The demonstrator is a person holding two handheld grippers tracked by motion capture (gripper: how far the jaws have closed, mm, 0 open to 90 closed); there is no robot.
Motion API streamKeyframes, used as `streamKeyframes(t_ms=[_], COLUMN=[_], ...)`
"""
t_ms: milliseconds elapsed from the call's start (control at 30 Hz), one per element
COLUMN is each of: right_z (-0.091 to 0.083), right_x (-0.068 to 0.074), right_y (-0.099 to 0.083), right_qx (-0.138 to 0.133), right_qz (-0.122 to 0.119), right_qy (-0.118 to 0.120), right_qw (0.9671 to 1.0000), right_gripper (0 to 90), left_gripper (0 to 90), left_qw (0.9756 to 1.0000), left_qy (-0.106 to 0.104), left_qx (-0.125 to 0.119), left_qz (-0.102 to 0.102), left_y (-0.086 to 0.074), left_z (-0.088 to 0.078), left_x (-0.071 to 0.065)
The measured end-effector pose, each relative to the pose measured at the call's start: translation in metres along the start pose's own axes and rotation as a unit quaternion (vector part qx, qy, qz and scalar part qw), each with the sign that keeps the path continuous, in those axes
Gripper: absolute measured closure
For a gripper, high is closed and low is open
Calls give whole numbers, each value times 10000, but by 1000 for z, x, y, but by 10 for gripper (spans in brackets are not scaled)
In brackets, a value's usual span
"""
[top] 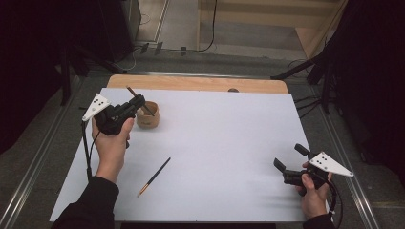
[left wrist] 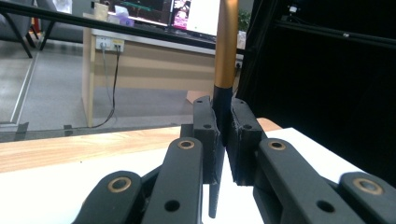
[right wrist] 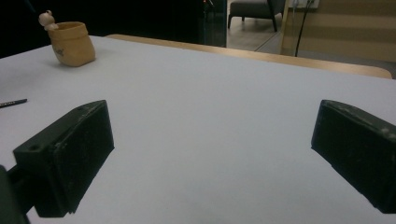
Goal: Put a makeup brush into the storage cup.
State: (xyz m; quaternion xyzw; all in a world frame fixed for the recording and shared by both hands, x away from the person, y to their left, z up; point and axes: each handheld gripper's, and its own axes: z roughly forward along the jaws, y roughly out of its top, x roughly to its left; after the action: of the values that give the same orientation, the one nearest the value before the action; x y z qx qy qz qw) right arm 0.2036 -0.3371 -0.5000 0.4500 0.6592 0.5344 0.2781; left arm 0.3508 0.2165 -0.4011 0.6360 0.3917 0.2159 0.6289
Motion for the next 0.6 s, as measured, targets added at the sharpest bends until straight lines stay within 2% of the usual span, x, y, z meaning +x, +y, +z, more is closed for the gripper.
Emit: streamKeyframes(t_ms=[600], right_z=[2], right_x=[0], right_y=[-1], right_qx=[40], right_qz=[7], right_qy=[24], right_qw=[10000], right_gripper=[2], left_gripper=[838], left_qw=[9995], left_qy=[293], left_qx=[-24], left_qz=[-81], left_y=[1], left_z=[10], left_x=[15])
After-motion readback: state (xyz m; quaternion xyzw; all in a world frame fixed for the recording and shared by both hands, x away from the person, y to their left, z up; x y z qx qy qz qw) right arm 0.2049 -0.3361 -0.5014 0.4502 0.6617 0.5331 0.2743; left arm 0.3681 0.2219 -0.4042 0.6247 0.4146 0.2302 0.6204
